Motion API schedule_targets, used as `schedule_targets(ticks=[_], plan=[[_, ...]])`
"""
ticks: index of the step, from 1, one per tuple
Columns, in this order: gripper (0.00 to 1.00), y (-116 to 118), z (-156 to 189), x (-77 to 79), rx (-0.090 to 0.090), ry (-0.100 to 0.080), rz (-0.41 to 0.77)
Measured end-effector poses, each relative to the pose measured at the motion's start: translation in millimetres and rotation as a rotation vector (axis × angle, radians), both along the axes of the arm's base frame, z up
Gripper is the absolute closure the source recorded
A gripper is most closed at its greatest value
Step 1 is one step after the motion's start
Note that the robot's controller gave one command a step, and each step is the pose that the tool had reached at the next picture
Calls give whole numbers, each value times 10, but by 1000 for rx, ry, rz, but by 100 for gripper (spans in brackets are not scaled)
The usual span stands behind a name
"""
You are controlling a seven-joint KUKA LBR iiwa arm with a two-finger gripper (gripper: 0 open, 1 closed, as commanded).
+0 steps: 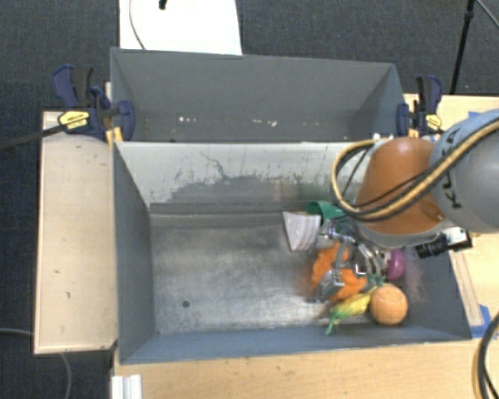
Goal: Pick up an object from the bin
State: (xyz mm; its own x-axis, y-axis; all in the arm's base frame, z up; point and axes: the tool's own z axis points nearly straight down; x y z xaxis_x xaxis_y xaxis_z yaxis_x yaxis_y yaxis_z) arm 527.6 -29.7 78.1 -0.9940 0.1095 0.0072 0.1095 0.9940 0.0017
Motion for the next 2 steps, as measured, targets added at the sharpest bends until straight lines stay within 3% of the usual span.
schedule_targets(ticks=[1,2], plan=[[100,-389,-10,-415,3,-17,329],[100,-390,-10,-415,3,-17,327]])
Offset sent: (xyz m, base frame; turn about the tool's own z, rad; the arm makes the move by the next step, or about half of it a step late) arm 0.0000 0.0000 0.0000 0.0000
